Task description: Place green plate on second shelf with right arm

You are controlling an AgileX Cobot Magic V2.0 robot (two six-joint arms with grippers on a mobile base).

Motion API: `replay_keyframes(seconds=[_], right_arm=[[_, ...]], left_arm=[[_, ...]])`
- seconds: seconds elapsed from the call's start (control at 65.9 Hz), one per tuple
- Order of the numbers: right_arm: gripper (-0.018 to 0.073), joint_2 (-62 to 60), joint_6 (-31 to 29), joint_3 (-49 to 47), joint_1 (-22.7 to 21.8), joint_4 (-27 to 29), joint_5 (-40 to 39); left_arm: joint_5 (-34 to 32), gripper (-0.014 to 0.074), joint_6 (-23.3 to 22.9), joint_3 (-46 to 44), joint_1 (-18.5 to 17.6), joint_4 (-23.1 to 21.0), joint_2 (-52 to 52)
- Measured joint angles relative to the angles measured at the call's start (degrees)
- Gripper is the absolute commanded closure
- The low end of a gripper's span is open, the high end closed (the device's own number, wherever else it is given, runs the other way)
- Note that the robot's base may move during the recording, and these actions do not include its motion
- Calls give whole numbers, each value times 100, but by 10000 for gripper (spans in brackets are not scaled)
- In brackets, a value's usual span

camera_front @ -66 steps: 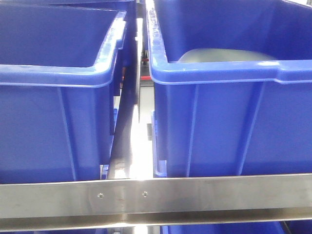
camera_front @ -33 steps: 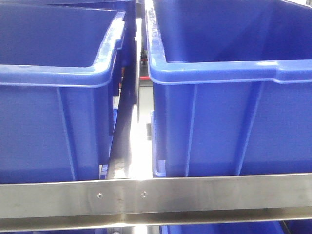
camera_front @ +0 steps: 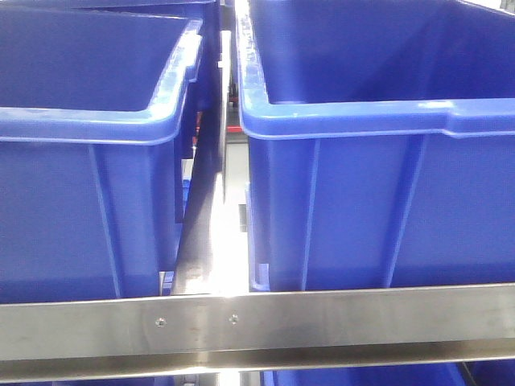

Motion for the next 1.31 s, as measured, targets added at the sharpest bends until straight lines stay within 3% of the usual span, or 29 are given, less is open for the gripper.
replay_keyframes(seconds=[0.152,0.258,0.334,0.546,0.622,0.744,0.971,1.305], right_arm=[[511,-29,0,89,0,-603,-58],[511,-158,0,680,0,-886,-467],[511,-332,0,1458,-14,-946,-1220],[511,-930,0,3956,-110,-947,-4248],[511,-1306,0,4693,-41,-918,-4837],[511,-1665,20,5319,84,-809,-4868],[511,-1693,32,5590,179,-762,-4126],[511,-1693,86,6000,488,-394,-4295]], left_arm=[[0,466,0,0,0,0,0],[0,466,0,0,0,0,0],[0,466,0,0,0,0,0],[0,466,0,0,0,0,0],[0,466,0,0,0,0,0],[0,466,0,0,0,0,0],[0,466,0,0,0,0,0],[0,466,0,0,0,0,0]])
